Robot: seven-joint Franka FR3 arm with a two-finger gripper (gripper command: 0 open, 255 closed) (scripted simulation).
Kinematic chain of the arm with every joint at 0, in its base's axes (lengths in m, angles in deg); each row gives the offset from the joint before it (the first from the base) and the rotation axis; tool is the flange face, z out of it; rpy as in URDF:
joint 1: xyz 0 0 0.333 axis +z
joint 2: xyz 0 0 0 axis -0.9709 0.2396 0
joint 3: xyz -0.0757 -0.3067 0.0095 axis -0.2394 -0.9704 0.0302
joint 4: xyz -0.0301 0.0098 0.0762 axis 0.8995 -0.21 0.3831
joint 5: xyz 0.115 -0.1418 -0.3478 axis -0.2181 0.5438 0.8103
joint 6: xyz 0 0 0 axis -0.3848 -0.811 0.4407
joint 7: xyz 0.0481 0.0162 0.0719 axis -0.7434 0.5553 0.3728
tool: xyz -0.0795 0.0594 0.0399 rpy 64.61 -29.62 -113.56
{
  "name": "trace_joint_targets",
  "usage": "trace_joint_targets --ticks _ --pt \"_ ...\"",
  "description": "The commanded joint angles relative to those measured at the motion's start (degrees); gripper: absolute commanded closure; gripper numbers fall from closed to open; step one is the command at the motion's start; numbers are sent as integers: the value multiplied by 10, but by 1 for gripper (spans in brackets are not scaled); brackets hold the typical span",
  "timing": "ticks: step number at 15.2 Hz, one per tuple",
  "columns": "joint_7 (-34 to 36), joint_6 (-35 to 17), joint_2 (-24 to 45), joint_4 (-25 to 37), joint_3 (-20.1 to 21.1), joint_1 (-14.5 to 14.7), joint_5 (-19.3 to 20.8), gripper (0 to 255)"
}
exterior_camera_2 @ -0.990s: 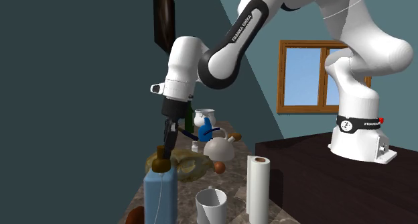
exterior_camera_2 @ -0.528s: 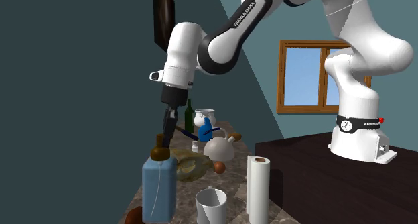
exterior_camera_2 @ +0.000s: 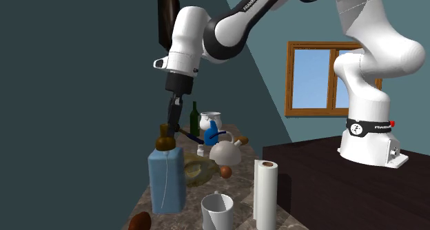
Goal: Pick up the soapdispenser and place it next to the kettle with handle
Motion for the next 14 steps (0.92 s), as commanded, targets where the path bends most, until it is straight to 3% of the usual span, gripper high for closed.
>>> trace_joint_targets --ticks 1,14 --pt "1 12 -12 1 -1 1 2 255" --pt "8 95 -70 26 -7 5 12 255"
